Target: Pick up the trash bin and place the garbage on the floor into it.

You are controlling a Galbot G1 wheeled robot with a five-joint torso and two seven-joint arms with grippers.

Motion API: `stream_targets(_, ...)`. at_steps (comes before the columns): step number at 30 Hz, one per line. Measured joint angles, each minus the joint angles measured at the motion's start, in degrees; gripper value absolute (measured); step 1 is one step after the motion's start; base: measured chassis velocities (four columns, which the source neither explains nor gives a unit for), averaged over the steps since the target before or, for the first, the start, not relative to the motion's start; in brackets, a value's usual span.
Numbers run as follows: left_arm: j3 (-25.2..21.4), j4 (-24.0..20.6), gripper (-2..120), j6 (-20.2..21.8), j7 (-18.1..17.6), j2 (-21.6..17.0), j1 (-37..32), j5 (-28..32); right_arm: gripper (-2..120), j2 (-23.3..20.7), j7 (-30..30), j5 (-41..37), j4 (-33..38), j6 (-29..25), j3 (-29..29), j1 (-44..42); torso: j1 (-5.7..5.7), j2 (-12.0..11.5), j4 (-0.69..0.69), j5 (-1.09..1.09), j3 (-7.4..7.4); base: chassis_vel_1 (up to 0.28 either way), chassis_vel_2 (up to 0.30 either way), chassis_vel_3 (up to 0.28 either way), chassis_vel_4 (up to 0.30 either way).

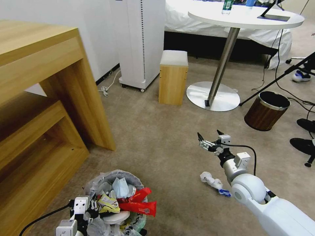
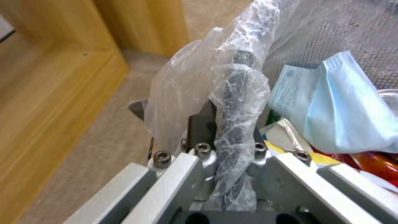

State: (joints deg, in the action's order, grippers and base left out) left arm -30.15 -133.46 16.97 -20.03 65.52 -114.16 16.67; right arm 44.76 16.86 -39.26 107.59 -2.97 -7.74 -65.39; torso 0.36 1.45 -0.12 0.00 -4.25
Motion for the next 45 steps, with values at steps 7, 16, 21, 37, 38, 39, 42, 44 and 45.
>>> stream_targets(7,0.02,-0.22,0,-0.41,0.45,0.34,-0.61,-0.71,100,-0.01,-0.87,2.66,-0.71,-1.07,0.35,0.02,0.01,0.00,-0.02,0.05,-0.01,-0.235,-0.174,0.231,0.166)
stream_targets(16,0.04,-0.30,0,-0.73,0.72,0.97,-1.09,-1.54,100,0.01,-0.83,0.83,-0.59,-1.46,1.11,0.40,0.01,0.00,0.00,-0.02,0.01,0.004,-0.032,0.004,0.020)
stream_targets(21,0.07,-0.15,0,-0.85,0.75,1.13,-1.26,-2.03,100,0.42,-0.91,0.66,-0.45,-1.97,1.67,-0.20,0.01,0.00,0.00,-0.02,0.01,0.000,0.000,0.000,0.000)
stream_targets(37,-0.28,0.84,0,-0.85,1.01,-0.24,-0.13,0.22,100,-4.21,-2.13,0.48,-8.25,10.08,16.44,8.82,0.00,0.00,0.00,0.00,0.01,-0.033,-0.031,0.029,0.028)
stream_targets(38,-0.28,0.84,0,-0.85,1.01,-0.24,-0.13,0.22,100,-4.21,-2.13,0.48,-8.25,10.08,16.44,8.82,0.00,0.00,0.00,0.00,0.01,0.000,0.000,0.000,0.000)
stream_targets(39,-0.30,1.22,0,-0.95,1.06,-0.44,-0.30,0.11,100,-4.91,-5.04,-3.25,-9.85,12.38,20.18,11.15,0.01,0.00,-0.01,0.01,0.00,0.000,0.000,0.000,0.000)
stream_targets(42,-0.39,1.77,0,-1.00,1.00,-0.61,-0.37,0.09,100,-4.55,-7.81,-4.06,-13.03,14.91,25.64,14.77,0.00,0.00,-0.01,-0.01,0.00,0.000,0.000,0.000,0.000)
stream_targets(44,-0.46,2.01,0,-1.01,0.91,-0.65,-0.43,0.01,100,-3.27,-7.72,-3.60,-15.23,16.92,28.82,16.68,0.01,0.00,0.01,0.02,0.00,0.000,0.000,0.000,0.000)
stream_targets(45,-0.55,2.21,0,-1.02,0.84,-0.61,-0.57,0.00,100,-2.52,-7.23,-3.55,-16.31,18.69,30.23,17.27,0.01,0.00,0.01,0.04,0.00,0.000,0.000,0.000,0.000)
